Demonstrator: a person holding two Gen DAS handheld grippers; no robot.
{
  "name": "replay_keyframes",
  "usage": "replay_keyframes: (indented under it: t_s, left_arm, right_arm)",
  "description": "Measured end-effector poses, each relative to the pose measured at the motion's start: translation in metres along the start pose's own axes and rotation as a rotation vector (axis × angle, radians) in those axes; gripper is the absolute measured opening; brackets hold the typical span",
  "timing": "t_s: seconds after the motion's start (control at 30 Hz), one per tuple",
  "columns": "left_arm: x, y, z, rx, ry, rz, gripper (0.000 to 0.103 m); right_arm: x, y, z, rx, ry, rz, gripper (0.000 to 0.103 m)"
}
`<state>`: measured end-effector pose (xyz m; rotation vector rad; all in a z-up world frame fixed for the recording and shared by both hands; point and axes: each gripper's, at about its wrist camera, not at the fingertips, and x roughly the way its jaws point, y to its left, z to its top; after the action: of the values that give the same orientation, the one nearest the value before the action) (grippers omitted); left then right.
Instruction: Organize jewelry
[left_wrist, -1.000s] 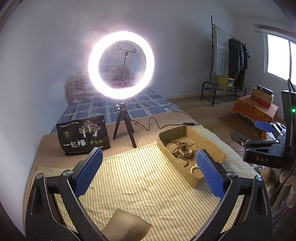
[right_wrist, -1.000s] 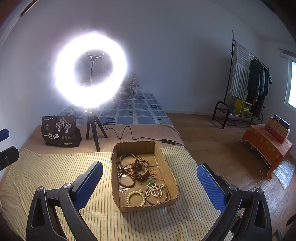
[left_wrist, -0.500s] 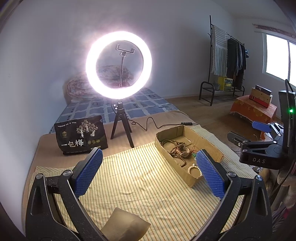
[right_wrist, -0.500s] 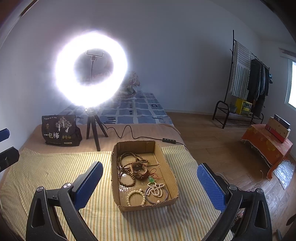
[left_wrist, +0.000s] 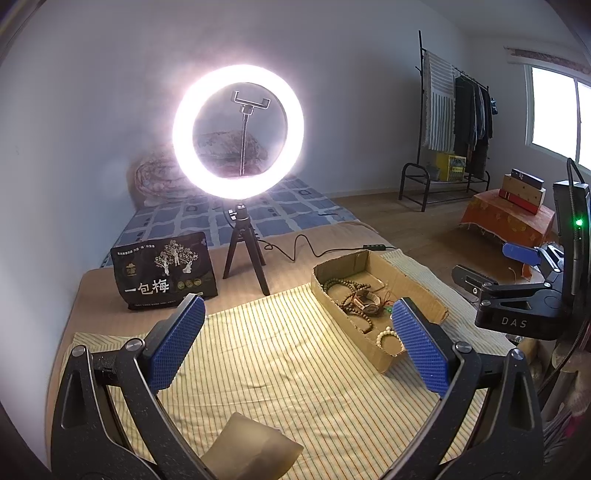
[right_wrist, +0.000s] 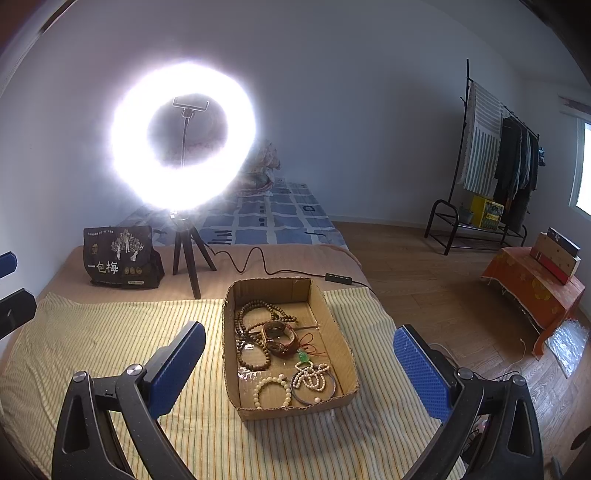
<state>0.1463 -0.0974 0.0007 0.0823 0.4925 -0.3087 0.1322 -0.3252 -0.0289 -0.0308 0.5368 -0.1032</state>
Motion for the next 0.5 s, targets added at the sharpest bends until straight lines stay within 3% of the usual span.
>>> replay_keyframes:
  t_s: [0.5]
  left_arm:
    - [-0.0004, 0.0022, -0.0003, -0.008, -0.005, -0.001, 0.103]
  right_arm:
    - [0.0005, 0.0006, -0.0001, -0.002, 0.003, 0.001, 0.103]
